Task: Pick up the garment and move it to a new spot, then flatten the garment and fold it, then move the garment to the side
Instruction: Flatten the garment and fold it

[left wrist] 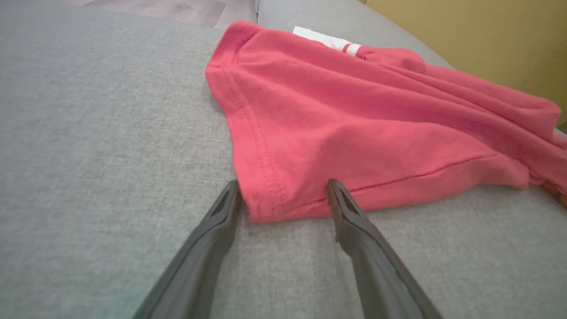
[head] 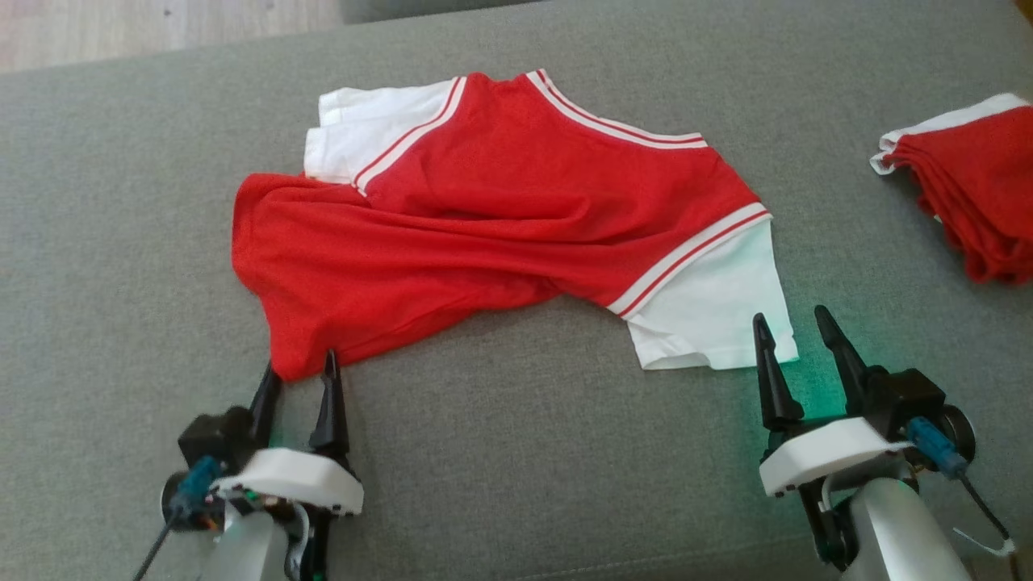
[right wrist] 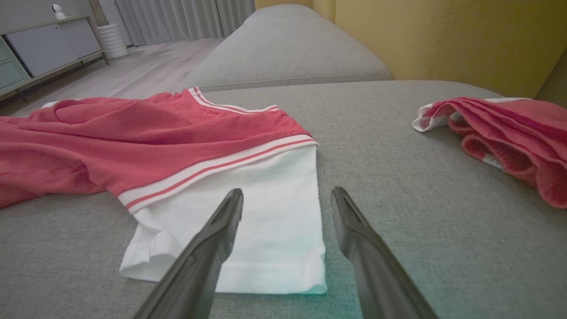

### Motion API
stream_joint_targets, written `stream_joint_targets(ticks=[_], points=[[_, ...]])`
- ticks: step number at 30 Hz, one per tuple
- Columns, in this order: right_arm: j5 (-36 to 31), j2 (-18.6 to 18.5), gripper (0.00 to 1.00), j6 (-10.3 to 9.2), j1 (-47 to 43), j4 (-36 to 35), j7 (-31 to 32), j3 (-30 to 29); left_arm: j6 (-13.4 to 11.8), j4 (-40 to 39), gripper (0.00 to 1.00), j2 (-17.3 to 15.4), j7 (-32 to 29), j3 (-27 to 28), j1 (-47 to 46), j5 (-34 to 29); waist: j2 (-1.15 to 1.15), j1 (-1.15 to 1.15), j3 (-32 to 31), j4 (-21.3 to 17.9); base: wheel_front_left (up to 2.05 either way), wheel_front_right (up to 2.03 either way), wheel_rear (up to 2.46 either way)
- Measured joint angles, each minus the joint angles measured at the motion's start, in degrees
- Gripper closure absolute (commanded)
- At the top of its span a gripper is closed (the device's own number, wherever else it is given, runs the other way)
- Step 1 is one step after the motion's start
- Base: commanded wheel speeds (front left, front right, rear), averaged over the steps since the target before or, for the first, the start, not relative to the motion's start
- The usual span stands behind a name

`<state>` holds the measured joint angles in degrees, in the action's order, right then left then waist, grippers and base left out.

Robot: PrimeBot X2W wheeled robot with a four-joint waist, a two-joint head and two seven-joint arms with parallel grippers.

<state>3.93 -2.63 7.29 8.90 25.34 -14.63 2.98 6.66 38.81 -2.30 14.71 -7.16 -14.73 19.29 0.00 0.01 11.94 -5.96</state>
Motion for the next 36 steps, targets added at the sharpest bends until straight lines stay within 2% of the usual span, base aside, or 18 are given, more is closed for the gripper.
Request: stream_joint_targets(ticks=[13,14,15,16,22,27,36], points=[[-0.48,0.01,0.00,0.00,2.38,-0.11,0.00,-1.56,0.45,-2.53,0.00,-0.05,0.00,0.77,-1.99,1.40,0.00,-0.01,2.57,-1.77,0.00,0.00,0.00],[-0.48,0.00,0.00,0.00,2.38,0.23,0.00,-1.79,0.45,-2.79,0.34,-0.05,0.00,0.76,-1.98,1.40,0.00,-0.01,2.65,-1.89,0.00,0.00,0.00],[-0.48,0.00,0.00,0.00,2.33,0.54,0.00,-1.96,0.46,-2.96,0.64,-0.04,0.00,0.59,-1.98,1.40,0.00,-0.01,2.75,-1.98,0.00,0.00,0.00],[-0.46,0.00,0.00,0.00,2.31,0.88,0.00,-2.07,0.46,-2.96,1.00,-0.04,0.00,0.19,-1.98,1.40,0.00,-0.01,2.85,-2.06,0.00,0.00,0.00],[0.67,0.01,0.00,0.00,2.36,3.99,0.00,-2.21,0.46,-3.21,1.00,-0.05,0.07,-0.64,-1.98,1.41,0.00,-0.01,3.66,-1.95,0.00,0.00,0.00],[3.47,0.02,0.00,0.00,3.18,9.45,-0.03,-0.88,0.46,-3.53,1.00,-0.07,0.07,-1.79,-2.25,1.32,0.00,-0.01,3.96,-1.18,0.00,0.00,0.00],[7.37,-0.82,0.00,-0.01,9.14,17.56,-1.02,5.89,0.49,-3.82,1.00,-0.03,0.04,-2.36,-2.30,0.37,0.00,-0.02,3.29,0.48,0.00,0.00,0.00]])
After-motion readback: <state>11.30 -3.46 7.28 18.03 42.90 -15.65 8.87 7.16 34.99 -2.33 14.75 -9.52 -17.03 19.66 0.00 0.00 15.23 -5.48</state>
